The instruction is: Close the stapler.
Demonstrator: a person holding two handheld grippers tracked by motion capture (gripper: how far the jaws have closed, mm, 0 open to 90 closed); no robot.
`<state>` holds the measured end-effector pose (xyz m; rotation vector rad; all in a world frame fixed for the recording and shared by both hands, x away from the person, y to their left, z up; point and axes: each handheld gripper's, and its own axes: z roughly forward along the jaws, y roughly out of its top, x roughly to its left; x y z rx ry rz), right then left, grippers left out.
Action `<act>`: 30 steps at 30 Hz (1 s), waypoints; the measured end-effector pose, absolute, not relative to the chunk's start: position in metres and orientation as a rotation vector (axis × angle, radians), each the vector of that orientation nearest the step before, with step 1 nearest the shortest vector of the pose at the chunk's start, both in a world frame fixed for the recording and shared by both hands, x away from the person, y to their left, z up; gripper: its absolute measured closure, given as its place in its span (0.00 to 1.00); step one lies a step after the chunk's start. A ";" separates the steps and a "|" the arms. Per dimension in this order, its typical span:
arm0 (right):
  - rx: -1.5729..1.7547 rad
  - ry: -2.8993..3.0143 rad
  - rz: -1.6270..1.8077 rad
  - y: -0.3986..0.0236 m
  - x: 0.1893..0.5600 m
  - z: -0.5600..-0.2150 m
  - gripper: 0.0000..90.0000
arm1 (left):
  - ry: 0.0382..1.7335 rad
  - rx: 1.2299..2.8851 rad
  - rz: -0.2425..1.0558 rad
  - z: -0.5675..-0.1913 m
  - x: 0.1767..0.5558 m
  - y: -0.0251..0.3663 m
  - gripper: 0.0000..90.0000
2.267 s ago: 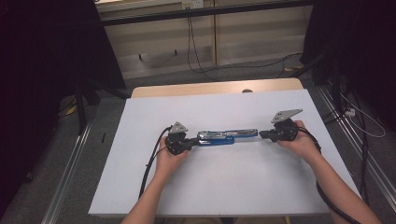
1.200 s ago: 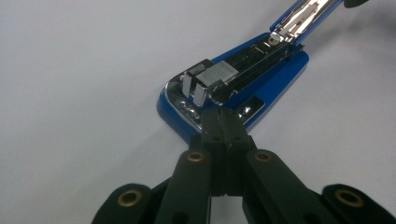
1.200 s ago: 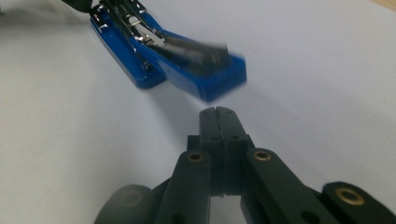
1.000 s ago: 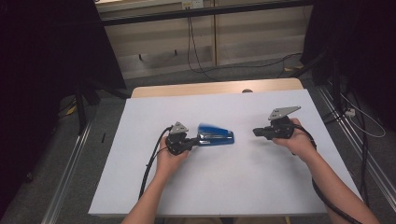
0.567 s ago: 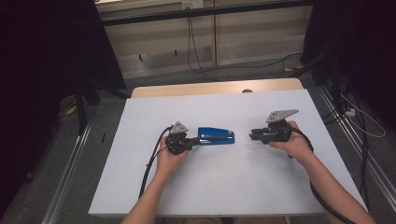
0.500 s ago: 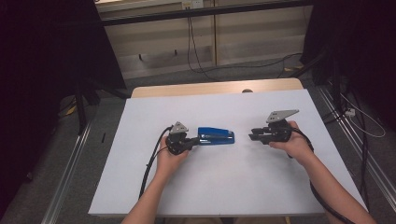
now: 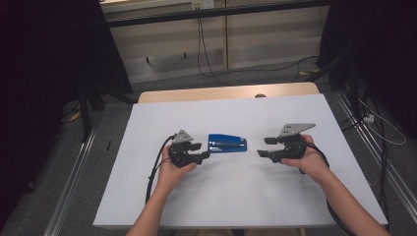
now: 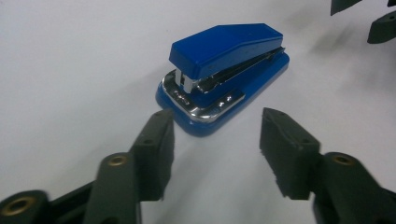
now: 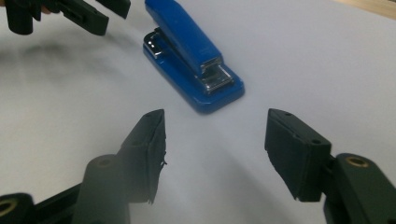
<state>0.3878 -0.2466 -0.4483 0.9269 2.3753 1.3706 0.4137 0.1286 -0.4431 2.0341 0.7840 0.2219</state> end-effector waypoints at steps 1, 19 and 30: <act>0.930 2.373 1.368 -0.246 0.385 -0.448 0.40 | 0.784 2.025 0.217 -0.441 0.411 0.132 0.46; 0.969 2.324 1.349 -0.252 0.340 -0.450 0.20 | 0.807 1.979 0.285 -0.431 0.387 0.179 0.21; 1.019 2.247 1.361 -0.265 0.317 -0.448 0.18 | 0.815 1.985 0.300 -0.434 0.372 0.199 0.16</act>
